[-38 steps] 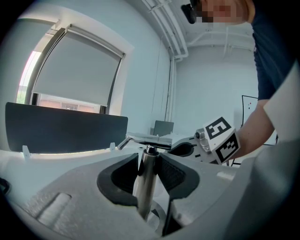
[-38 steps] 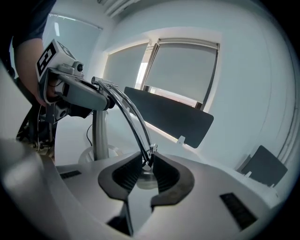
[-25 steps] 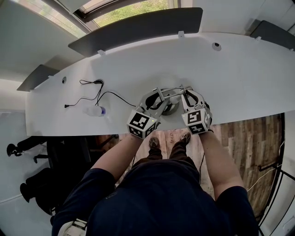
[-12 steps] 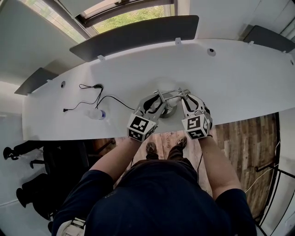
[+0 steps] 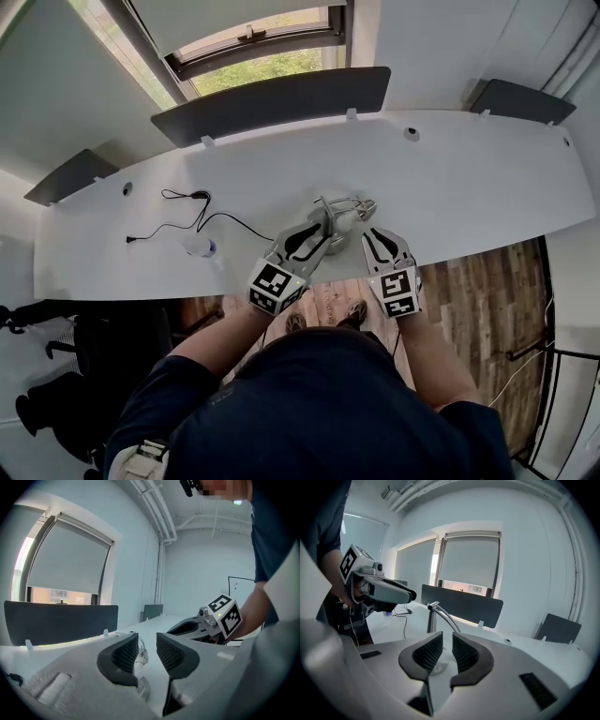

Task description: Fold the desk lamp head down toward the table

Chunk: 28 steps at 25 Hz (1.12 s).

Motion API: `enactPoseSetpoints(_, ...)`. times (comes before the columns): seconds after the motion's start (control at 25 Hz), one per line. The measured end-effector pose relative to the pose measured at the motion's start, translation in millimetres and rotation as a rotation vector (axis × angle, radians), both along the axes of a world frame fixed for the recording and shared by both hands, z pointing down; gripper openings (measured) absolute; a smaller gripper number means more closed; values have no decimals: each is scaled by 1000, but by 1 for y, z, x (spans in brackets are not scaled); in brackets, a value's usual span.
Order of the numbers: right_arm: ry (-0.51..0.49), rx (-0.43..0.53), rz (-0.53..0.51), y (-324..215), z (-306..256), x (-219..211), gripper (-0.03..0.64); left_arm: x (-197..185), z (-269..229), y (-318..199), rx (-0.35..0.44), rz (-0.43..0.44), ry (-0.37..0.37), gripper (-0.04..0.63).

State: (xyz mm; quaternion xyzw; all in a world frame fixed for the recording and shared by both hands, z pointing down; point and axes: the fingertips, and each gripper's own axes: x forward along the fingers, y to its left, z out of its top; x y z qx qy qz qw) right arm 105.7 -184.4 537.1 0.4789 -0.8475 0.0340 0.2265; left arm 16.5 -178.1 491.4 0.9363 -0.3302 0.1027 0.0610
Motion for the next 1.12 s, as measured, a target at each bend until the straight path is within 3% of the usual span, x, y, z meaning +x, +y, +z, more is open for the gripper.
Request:
enactPoseSetpoints(0.24, -129, -16, -23, 38, -29, -25, 49, 0, -28, 41, 9, 87, 54, 118)
enactPoseSetpoints(0.48, -219, -11, -51, 73, -55, -47, 29, -7, -35, 78, -2, 135, 86, 53)
enactPoseSetpoints(0.68, -232, 22, -55, 87, -70, -54, 23, -9, -45, 95, 35, 172, 105, 8)
enactPoseSetpoints(1.12, -256, 9, -47, 101, -66, -68, 11, -13, -47, 106, 42, 220, 119, 6)
